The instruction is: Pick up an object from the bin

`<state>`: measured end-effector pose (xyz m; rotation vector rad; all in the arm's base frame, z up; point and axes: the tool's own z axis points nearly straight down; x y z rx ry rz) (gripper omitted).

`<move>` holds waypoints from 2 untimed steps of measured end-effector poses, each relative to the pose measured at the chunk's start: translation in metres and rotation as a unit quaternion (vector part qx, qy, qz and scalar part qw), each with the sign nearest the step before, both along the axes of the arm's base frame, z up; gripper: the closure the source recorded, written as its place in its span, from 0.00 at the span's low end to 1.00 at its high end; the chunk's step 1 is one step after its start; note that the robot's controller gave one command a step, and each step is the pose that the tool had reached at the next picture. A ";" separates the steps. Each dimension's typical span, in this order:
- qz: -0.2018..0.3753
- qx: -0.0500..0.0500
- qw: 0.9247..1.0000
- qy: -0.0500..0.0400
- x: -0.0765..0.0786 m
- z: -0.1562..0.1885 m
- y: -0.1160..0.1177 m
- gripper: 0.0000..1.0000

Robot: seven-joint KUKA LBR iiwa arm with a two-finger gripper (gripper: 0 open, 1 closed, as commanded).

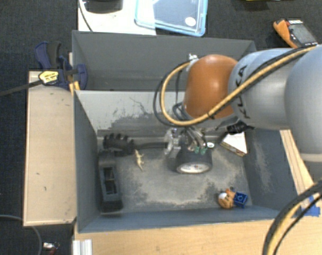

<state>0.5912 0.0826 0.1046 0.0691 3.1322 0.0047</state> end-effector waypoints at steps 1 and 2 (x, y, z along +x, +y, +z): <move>-0.001 0.000 1.000 -0.001 0.001 0.040 0.000 1.00; -0.005 0.001 1.000 -0.001 0.001 0.059 0.000 1.00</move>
Offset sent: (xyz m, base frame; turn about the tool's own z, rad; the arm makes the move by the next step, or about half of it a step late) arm 0.0008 0.0001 0.0588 0.0015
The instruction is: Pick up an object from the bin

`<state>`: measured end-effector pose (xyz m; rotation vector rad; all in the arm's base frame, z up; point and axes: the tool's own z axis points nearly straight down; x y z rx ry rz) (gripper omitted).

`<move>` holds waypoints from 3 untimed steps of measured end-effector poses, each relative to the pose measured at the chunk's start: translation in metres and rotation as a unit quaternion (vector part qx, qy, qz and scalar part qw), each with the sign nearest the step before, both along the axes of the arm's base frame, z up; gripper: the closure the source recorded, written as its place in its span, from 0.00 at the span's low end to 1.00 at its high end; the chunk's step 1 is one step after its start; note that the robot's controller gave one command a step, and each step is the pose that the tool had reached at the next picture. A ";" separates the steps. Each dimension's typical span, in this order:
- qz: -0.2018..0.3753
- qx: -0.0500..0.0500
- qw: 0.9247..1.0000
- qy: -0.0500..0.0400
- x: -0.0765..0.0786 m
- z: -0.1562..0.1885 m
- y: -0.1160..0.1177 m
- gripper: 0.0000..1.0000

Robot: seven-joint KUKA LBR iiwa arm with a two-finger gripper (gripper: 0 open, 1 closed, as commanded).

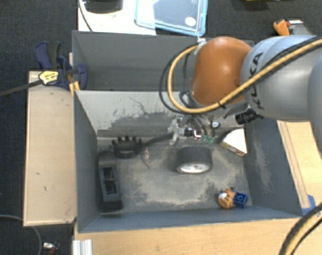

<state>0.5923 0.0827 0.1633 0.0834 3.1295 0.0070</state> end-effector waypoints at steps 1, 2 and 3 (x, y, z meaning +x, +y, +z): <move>-0.001 0.000 1.000 -0.002 0.001 0.004 0.000 1.00; -0.004 0.001 1.000 -0.003 0.001 0.011 0.000 1.00; -0.006 0.001 1.000 -0.003 0.002 0.010 0.000 1.00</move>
Offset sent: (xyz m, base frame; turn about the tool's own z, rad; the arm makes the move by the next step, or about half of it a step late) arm 0.0003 0.0002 0.0105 0.0008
